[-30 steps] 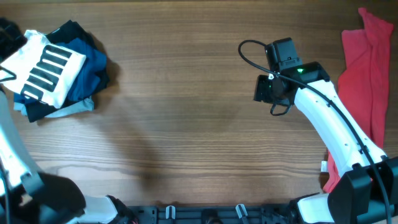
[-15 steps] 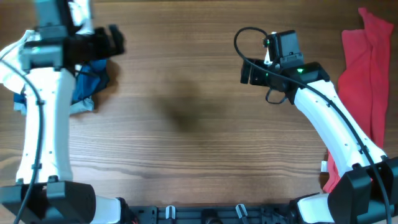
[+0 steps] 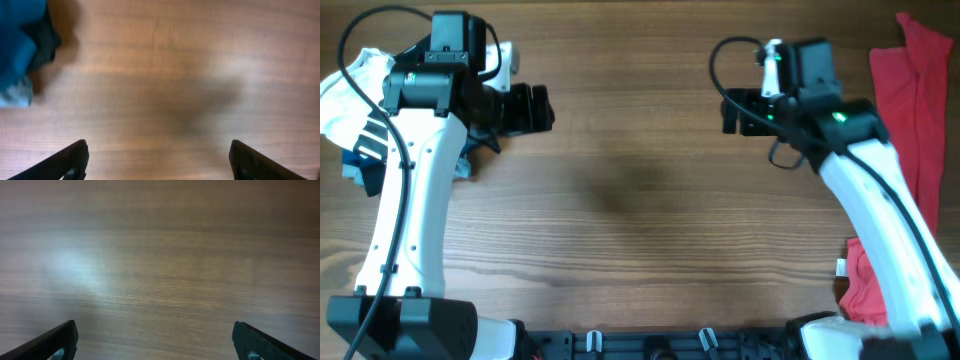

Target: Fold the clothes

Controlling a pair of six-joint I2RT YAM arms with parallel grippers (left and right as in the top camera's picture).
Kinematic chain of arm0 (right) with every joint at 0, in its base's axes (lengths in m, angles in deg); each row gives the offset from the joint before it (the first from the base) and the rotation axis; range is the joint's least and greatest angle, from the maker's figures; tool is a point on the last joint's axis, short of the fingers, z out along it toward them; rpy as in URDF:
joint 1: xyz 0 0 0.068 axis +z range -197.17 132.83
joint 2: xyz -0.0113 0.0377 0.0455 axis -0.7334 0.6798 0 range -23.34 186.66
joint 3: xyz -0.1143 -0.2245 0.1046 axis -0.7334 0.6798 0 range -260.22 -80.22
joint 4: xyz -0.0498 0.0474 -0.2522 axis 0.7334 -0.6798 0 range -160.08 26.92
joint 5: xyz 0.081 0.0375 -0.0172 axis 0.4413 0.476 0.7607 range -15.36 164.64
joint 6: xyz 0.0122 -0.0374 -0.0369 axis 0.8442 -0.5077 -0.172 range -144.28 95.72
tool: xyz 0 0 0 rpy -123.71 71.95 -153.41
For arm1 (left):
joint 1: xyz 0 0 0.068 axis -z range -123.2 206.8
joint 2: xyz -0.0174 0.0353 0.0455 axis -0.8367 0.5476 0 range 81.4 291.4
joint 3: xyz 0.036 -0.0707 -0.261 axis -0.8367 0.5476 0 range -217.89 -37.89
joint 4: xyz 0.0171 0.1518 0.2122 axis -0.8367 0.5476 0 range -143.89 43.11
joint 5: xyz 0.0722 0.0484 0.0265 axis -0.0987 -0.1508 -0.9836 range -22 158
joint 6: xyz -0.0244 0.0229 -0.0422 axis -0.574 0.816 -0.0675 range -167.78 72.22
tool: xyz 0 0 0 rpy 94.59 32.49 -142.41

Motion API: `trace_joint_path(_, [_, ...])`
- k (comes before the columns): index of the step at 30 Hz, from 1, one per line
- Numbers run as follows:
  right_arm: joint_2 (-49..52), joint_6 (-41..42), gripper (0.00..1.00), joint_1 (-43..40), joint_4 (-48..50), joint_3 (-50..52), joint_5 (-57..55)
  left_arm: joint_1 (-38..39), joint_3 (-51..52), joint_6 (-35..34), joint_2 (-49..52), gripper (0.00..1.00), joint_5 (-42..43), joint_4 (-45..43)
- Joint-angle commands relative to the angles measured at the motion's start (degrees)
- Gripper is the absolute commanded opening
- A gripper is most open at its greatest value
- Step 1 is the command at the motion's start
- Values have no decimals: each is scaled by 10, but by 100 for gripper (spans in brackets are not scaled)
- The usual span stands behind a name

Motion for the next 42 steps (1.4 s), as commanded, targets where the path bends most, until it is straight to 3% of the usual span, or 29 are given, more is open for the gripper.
trace_joint_path(1, [-98, 31, 100, -1, -15, -17, -35, -4, -1, 2, -55, 89, -3, 24])
trace_joint_path(9, [-261, 71, 100, -1, -38, 44, -57, -4, 57, -5, -231, 89, -39, -30])
trace_joint_path(12, [-362, 102, 99, -1, -33, 134, -66, -4, 176, -42, -360, 91, -89, -90])
trace_joint_path(14, [-413, 115, 99, -1, -32, 179, -67, -4, 240, -50, -426, 99, -100, -108])
trace_joint_path(18, [-508, 143, 100, -1, -46, 258, -89, -4, 336, -50, -528, 100, -108, -122])
trace_joint_path(25, [-548, 143, 100, -1, -89, 290, -127, -4, 349, -50, -578, 100, -108, -86])
trace_joint_path(30, [-548, 215, 100, -1, -79, 290, -125, -4, 349, -50, -579, 100, -105, -84])
trace_joint_path(42, [-548, 227, 100, -1, -80, 290, -138, -4, 349, -50, -579, 100, -60, -64])
